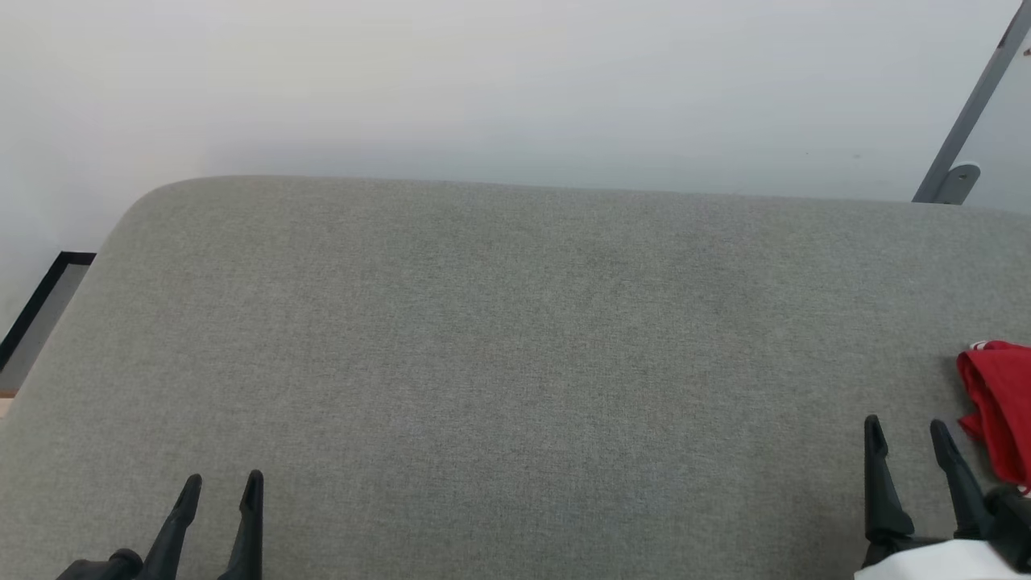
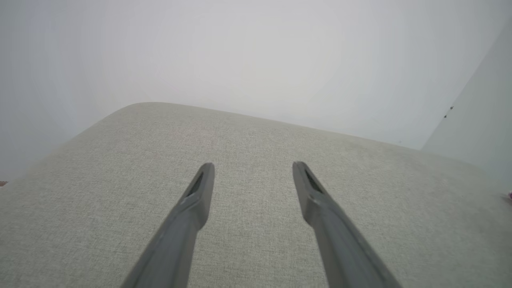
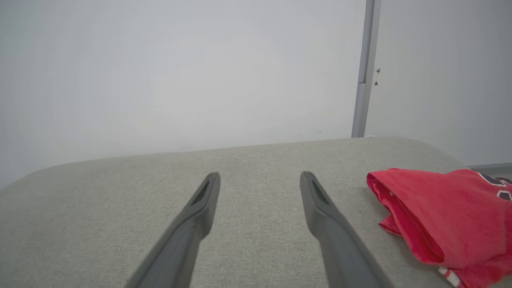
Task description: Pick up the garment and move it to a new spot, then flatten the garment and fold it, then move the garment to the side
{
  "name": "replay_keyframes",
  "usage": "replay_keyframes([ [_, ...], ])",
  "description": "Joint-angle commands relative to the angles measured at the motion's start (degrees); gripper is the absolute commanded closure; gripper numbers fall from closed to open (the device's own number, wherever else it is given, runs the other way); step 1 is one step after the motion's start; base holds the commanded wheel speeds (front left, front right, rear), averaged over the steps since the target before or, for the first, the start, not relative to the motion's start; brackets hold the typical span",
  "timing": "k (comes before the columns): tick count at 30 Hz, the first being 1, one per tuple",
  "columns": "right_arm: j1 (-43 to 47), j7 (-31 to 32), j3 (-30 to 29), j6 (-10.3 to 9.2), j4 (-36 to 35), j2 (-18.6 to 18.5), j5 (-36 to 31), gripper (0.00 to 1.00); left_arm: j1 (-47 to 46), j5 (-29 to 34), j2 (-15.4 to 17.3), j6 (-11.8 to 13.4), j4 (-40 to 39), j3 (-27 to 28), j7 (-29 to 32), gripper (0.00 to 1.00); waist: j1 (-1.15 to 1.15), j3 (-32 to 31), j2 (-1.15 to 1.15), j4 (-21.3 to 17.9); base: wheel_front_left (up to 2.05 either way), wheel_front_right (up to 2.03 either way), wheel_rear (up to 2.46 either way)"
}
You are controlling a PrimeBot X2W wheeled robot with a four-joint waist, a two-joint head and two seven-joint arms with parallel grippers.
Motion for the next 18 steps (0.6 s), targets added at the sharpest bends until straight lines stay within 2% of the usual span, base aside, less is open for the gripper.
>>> replay_keyframes([
  [1,0.6,0.1,-0.1,-0.02,-0.4,0.0,0.6,0.00,0.7,-0.1,-0.1,0.1,-0.2,0.2,-0.3,0.00,0.00,0.0,0.00,0.0,0.00,0.00,0.00],
  [18,1.1,0.2,0.2,-0.02,-0.2,0.1,2.9,0.00,0.3,-0.7,0.1,0.1,-0.3,-0.6,-0.3,0.00,0.00,-0.2,0.00,-0.4,0.00,0.00,0.00],
])
